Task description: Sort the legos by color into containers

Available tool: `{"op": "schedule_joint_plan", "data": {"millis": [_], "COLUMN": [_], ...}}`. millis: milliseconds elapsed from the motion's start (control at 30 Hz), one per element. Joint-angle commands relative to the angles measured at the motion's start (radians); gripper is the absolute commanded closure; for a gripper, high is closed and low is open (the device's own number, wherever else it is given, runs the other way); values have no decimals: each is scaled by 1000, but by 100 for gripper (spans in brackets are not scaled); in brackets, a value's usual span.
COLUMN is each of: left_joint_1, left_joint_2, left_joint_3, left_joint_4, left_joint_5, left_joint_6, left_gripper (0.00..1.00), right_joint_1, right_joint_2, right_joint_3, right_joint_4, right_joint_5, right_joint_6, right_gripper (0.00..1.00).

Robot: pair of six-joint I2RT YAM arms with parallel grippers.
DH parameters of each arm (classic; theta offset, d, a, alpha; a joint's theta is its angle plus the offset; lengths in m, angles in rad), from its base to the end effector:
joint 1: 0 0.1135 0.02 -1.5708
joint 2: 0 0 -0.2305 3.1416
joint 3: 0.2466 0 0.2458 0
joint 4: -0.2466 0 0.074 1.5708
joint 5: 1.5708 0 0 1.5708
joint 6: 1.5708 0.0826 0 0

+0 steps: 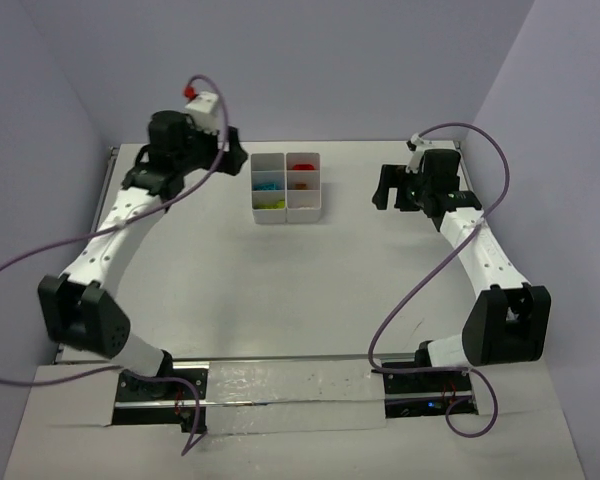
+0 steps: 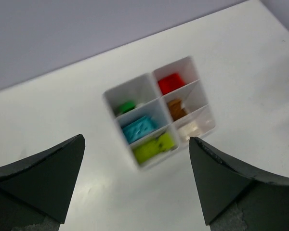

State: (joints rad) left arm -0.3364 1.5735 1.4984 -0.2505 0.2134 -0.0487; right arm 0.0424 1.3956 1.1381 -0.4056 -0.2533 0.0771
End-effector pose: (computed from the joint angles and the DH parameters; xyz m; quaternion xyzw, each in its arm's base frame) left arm 0.3807 -0.1517 0.3365 0.1773 0.7905 -0.1959 0.5526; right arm 0.3458 0.0354 0.2430 -0.0399 0.8924 0.1393 0.4274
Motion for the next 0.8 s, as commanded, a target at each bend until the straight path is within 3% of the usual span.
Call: {"op": "schedule_joint_plan", "data": {"millis": [0, 300, 767], "left_joint_1": [131, 360, 376], "left_joint_2": [-185, -462, -527], "left_joint_3": [-164, -507, -606], "left_joint_4": [-130, -146, -115], "left_joint_5": [43, 3, -15], "left_joint_6": [-69, 38, -9], "left_gripper": [1, 1, 1], "right_joint_1": [37, 136, 139], "right_joint_2": [-84, -221, -354], "right_joint_3": [-21, -162, -262], "right_joint_4": [53, 103, 117], "right_joint_5": [26, 131, 201], "right_joint_6": [-46, -97, -85], "right_gripper": [0, 0, 0]}}
